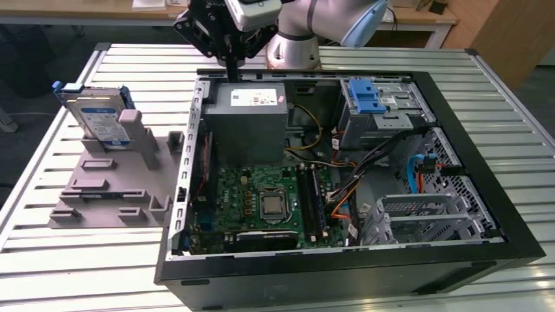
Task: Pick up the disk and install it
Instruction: 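Reach for the disk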
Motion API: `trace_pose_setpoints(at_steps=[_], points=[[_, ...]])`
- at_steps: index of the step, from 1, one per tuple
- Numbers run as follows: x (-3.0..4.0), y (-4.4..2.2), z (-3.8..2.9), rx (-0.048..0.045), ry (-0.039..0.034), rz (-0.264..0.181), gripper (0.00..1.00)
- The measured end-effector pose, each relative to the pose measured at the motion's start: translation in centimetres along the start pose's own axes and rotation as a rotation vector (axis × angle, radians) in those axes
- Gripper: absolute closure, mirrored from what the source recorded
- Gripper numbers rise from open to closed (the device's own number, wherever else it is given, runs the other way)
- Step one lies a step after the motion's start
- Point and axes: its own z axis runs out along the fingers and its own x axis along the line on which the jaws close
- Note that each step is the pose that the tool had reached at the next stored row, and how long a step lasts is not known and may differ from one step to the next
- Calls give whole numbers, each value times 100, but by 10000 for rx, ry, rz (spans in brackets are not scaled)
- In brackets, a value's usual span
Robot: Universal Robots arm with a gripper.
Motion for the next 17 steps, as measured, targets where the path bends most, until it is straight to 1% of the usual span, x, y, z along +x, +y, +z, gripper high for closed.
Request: trace_pose_setpoints(at_steps=[6,17], points=[[22,0,0,0,0,0,89],[97,10,-2,1,0,0,89]])
